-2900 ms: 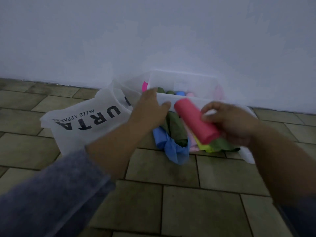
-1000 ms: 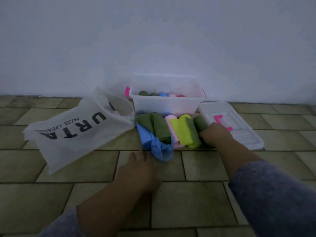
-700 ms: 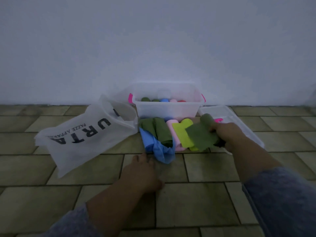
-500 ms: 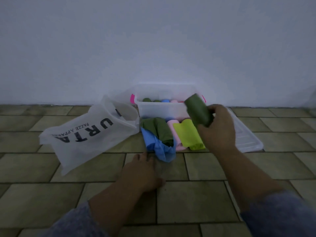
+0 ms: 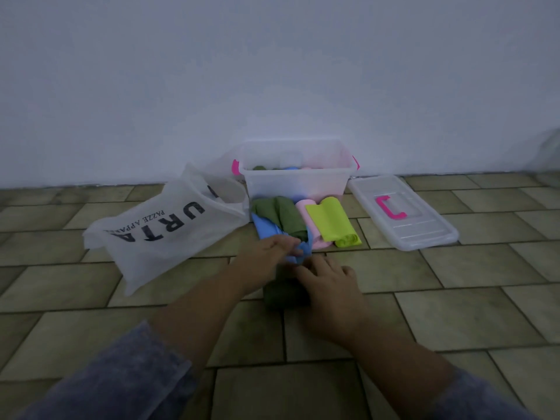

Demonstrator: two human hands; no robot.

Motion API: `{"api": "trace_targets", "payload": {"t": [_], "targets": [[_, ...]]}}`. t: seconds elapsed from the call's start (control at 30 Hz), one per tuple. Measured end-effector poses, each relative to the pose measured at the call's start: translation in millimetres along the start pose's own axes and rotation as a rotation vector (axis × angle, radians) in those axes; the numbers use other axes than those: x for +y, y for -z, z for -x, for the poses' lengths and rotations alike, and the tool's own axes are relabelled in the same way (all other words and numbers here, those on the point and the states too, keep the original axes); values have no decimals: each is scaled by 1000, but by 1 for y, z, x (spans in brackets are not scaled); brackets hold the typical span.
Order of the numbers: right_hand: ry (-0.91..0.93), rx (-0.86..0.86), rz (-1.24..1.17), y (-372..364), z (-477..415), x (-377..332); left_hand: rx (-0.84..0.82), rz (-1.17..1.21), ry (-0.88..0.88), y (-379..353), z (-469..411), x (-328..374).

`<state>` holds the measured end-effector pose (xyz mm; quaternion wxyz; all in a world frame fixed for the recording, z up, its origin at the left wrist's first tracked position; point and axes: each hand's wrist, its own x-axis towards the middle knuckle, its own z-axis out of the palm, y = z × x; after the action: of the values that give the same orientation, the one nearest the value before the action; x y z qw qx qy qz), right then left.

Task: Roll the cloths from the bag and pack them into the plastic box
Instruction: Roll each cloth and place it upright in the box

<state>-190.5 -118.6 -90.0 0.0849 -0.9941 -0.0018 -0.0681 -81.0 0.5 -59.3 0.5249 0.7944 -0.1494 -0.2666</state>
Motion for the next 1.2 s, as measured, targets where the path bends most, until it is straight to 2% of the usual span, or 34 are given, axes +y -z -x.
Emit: {"api": "trace_targets", "payload": {"t": [0.03,0.1,0.33,0.53,0.67,0.8,0.87,1.0,1.2], "targets": [[-50,-14,-31,1,1,-6,-68,-18,55,-5,1,1],[-153,-28,-88,-1,2,-18,-139,-151,5,-8,7,-7],[-326,30,-58,-24,-7,-44,-103,-139,13,-6,11,-20],[-395,80,-93,-22,-8,-33,-99,-185,30,-2,12,-29],[-411,117,-48,-22,3,-26,-115,-99,39,-2,14,-31],[-388,66,-23,-24,11,-23,-102,-168,60,-4,9,-36],[-360,-10,-3,-25,14,-21,-112,-256,34,-3,7,-40],[-308,-66,12,-17,13,-18,-150,-605,-71,-3,10,-39],[-227,-141,-49,-1,17,-4,-191,-831,-112,-5,15,-41]]}}
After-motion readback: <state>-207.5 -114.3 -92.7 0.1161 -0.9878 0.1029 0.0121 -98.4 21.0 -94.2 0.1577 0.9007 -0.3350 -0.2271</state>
